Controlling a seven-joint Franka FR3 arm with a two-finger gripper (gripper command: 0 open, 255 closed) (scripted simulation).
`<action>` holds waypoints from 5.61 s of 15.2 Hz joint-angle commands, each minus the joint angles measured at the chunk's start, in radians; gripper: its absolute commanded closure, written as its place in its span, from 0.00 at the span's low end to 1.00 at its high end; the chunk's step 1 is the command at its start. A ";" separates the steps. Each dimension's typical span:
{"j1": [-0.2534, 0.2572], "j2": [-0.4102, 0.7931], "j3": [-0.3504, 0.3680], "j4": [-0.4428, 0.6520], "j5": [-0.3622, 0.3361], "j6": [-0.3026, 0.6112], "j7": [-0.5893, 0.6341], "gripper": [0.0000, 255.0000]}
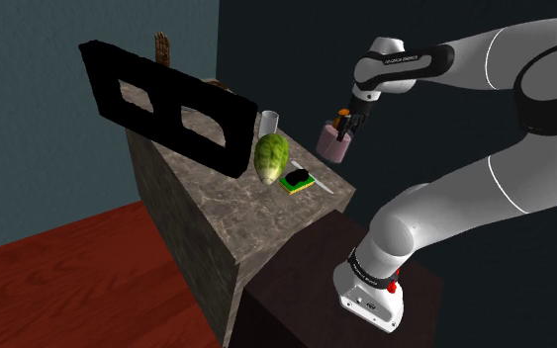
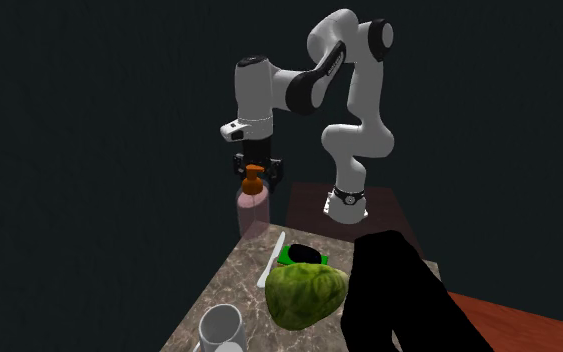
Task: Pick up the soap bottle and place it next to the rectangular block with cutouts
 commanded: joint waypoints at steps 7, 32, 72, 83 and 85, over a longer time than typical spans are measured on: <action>0.001 -0.033 0.025 0.083 0.007 -0.115 0.003 1.00; 0.020 -0.029 0.076 0.419 0.044 -0.449 -0.010 1.00; 0.197 0.147 0.463 0.769 0.227 -0.662 0.506 1.00; 0.279 0.338 0.597 0.955 0.255 -0.656 0.724 1.00; 0.279 0.324 0.596 0.910 0.255 -0.626 0.723 1.00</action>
